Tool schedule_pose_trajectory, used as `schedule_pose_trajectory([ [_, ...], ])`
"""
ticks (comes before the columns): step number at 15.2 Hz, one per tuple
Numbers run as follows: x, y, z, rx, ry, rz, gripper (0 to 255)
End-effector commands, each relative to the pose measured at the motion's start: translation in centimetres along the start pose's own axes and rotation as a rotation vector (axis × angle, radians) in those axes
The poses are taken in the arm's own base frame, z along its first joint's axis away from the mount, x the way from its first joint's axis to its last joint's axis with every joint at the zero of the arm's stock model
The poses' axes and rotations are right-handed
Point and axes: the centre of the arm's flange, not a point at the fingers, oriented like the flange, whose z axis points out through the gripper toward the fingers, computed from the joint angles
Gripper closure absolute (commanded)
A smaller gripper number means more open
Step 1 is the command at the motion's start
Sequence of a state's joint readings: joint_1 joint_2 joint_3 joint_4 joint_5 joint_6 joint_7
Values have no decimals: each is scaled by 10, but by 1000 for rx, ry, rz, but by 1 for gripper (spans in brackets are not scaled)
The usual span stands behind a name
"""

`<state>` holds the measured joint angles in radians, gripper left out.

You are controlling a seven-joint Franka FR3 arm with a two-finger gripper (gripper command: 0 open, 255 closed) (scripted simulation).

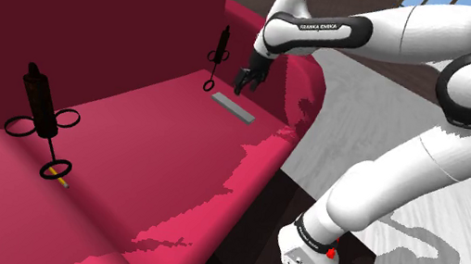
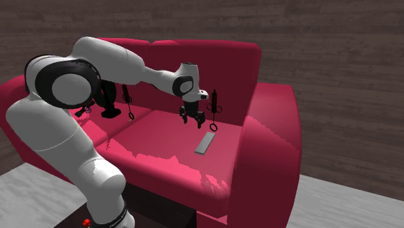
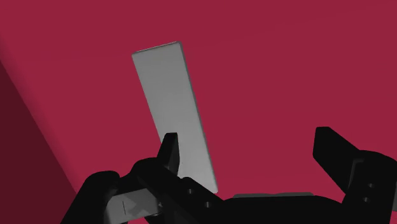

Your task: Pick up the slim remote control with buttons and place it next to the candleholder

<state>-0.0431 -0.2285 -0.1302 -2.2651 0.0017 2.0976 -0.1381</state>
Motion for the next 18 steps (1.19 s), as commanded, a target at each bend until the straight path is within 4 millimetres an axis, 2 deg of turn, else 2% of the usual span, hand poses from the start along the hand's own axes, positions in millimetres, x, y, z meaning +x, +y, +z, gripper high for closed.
schedule_pose_trajectory([
  [1, 16, 14, 22, -1, -11, 0, 0],
  [8, 61, 57, 94, -1, -54, 3, 0],
  [9, 62, 57, 95, -1, -54, 3, 0],
  [16, 59, 57, 135, -1, -54, 3, 0],
  [18, 59, 57, 135, -1, -54, 3, 0],
])
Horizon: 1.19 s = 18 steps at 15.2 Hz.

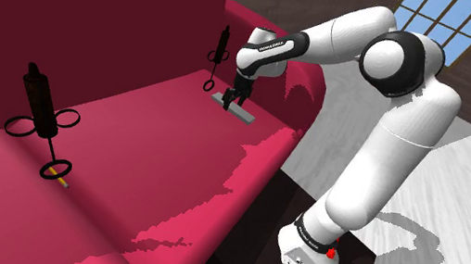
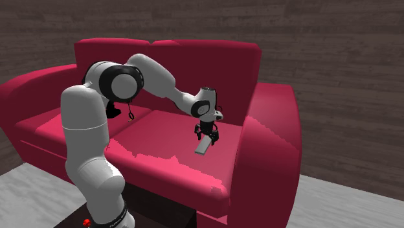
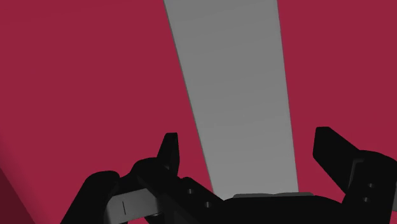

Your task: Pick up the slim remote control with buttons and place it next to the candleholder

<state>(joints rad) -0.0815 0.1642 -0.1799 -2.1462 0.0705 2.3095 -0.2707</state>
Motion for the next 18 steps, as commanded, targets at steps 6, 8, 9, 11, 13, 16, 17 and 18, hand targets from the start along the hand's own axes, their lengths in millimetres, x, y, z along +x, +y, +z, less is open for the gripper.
schedule_pose_trajectory([
  [6, 0, 0, 2, 0, 1, 0, 0],
  [8, 0, 0, 2, 0, 1, 0, 255],
  [9, 0, 0, 2, 0, 1, 0, 255],
  [11, 0, 0, 2, 0, 1, 0, 255],
  [13, 0, -1, 2, 0, 1, 0, 255],
  [16, 0, 0, 2, 0, 1, 0, 255],
  [17, 0, 0, -3, 0, 1, 0, 255],
  [18, 0, 0, -9, 0, 1, 0, 255],
])
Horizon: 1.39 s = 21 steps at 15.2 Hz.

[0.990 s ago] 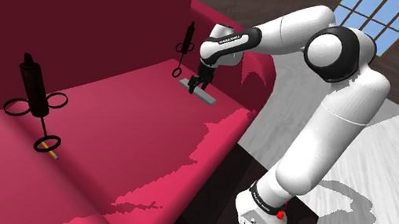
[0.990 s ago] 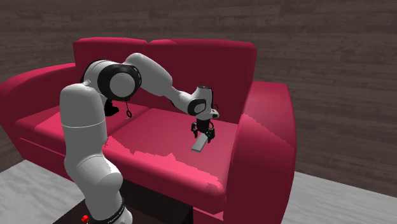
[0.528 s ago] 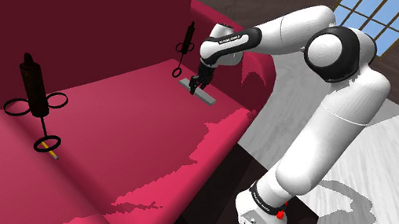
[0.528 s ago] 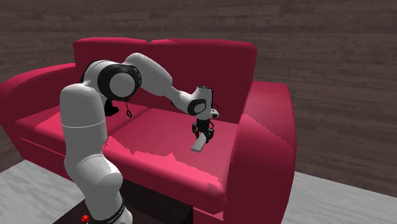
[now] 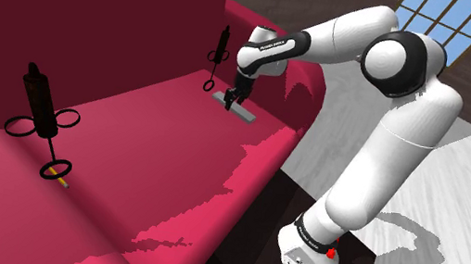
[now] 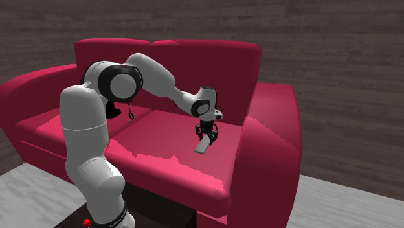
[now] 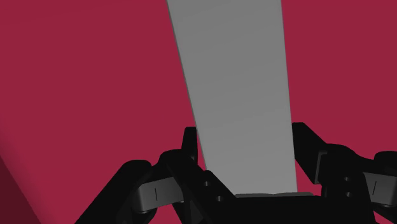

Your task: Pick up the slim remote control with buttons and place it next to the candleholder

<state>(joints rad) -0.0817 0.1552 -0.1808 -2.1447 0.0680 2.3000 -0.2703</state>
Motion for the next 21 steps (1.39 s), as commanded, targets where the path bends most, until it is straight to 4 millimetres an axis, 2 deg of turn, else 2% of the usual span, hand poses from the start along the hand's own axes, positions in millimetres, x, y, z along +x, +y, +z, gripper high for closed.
schedule_pose_trajectory([
  [1, 1, -1, -9, 0, 0, 0, 255],
  [21, 2, -3, -115, 0, 0, 0, 255],
])
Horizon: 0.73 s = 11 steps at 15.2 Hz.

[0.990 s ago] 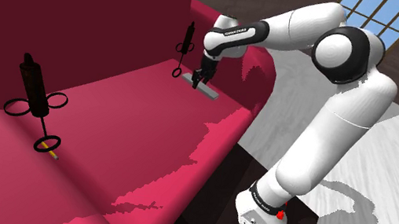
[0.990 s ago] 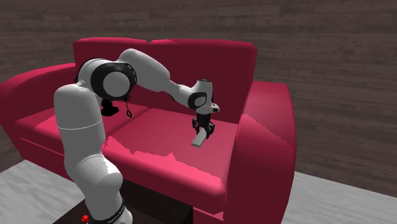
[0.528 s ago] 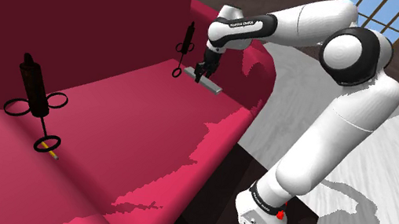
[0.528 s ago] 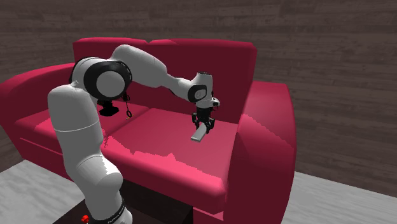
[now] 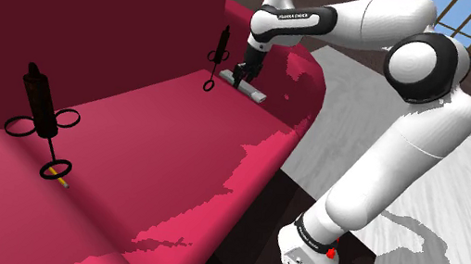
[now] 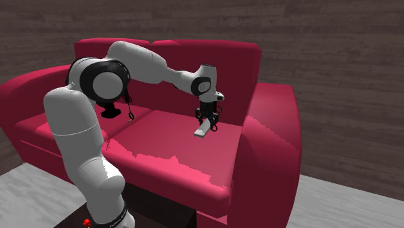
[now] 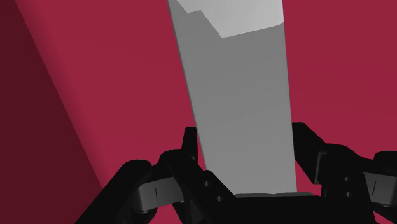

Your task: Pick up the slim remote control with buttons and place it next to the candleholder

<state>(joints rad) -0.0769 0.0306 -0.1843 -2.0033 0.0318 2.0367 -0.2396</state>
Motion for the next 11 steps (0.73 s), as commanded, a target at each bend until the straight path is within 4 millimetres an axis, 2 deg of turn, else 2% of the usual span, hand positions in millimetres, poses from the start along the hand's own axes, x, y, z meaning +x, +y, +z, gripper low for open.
schedule_pose_trajectory([
  [1, 0, -1, -11, 0, 0, 0, 255],
  [11, 0, -2, -63, 0, 0, 0, 255],
])
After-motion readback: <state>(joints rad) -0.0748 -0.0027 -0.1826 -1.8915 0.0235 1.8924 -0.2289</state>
